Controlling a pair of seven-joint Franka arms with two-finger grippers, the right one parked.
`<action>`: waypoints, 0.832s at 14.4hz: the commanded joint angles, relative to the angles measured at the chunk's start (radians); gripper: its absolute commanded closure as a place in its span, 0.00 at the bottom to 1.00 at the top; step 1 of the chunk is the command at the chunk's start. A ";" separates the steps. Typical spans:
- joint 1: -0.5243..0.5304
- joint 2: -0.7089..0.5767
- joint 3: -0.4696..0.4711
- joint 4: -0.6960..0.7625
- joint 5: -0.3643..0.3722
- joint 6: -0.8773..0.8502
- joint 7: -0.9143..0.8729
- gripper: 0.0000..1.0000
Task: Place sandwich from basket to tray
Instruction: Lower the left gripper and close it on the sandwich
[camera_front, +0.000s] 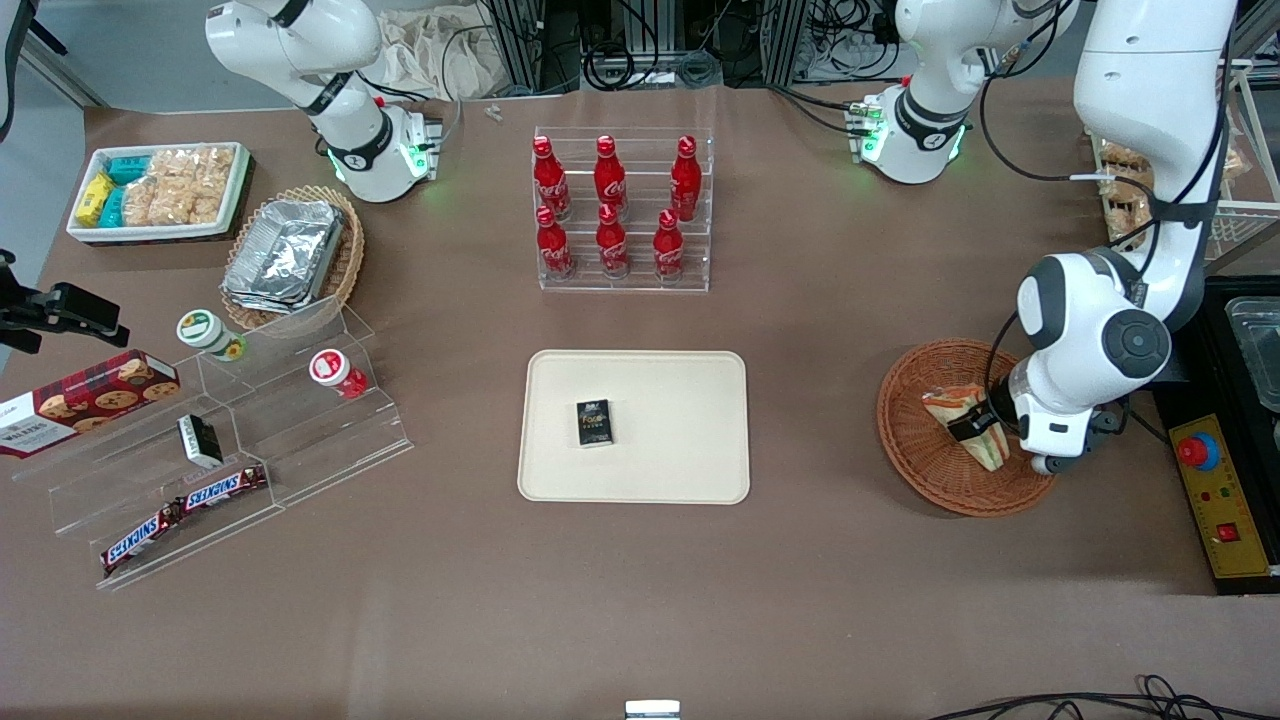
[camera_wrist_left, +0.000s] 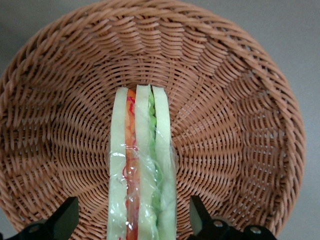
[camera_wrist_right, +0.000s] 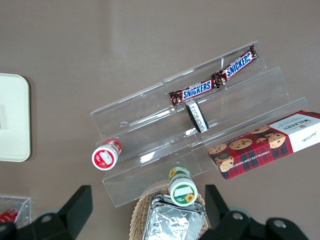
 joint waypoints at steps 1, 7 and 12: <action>0.000 0.021 -0.004 0.004 -0.015 0.026 -0.023 0.17; -0.002 0.041 -0.006 0.011 -0.031 0.046 -0.054 1.00; -0.014 -0.126 -0.020 0.044 -0.022 -0.138 0.027 1.00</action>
